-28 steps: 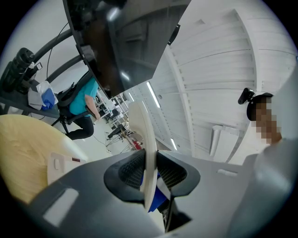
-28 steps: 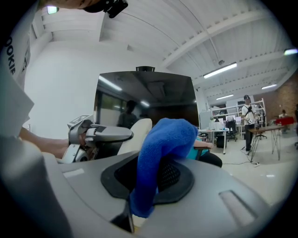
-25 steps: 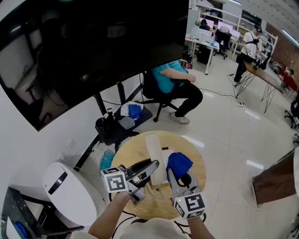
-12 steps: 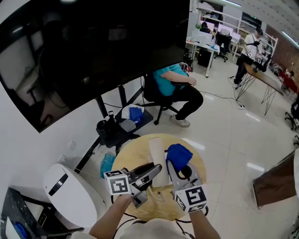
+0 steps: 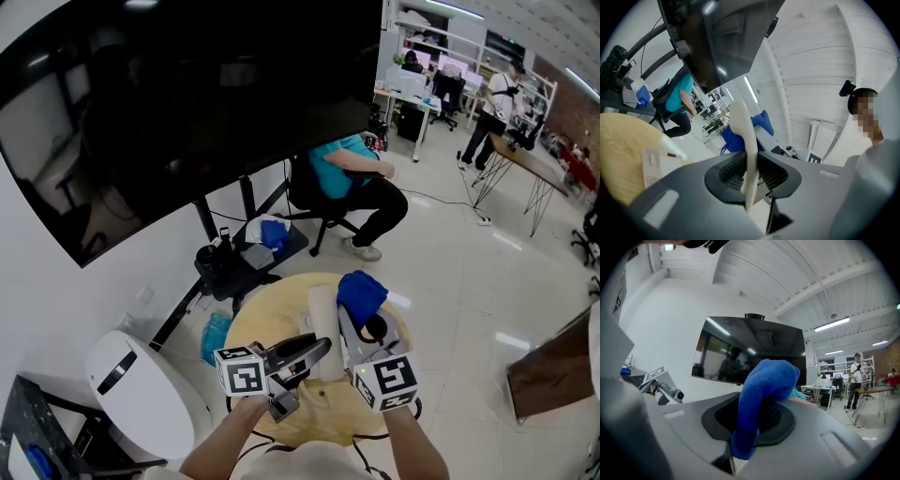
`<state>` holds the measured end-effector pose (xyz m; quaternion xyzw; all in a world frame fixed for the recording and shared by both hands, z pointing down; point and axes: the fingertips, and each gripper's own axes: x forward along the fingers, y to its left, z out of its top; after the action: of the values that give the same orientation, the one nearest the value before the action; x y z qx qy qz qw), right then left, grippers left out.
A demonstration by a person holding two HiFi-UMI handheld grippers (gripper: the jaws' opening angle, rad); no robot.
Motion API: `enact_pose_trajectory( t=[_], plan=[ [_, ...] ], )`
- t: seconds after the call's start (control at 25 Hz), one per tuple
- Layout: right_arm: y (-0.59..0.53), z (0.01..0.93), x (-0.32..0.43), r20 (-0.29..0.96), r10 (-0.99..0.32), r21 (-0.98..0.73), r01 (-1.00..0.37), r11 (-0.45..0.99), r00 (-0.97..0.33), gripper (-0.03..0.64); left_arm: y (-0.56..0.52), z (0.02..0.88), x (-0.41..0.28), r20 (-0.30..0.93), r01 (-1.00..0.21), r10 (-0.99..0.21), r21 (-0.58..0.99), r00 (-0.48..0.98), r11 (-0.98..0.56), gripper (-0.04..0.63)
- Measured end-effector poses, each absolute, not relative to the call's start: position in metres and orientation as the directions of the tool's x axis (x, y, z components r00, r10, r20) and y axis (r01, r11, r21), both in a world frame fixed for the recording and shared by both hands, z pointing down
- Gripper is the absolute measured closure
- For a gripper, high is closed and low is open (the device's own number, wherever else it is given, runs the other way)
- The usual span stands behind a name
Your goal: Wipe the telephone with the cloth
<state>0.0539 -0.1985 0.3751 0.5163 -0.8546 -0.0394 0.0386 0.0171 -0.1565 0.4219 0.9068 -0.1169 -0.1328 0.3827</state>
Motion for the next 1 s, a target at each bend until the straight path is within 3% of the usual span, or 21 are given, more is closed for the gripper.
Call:
enact_pose_trajectory(
  t=[1.0],
  plan=[
    [-0.239,0.335,0.045,-0.019,-0.880,0.203,-0.863,0.462,-0.475,0.555,-0.141,0.430,0.026,-0.122,-0.106,-0.265,0.699,0.956,-0.707,0.520]
  ],
)
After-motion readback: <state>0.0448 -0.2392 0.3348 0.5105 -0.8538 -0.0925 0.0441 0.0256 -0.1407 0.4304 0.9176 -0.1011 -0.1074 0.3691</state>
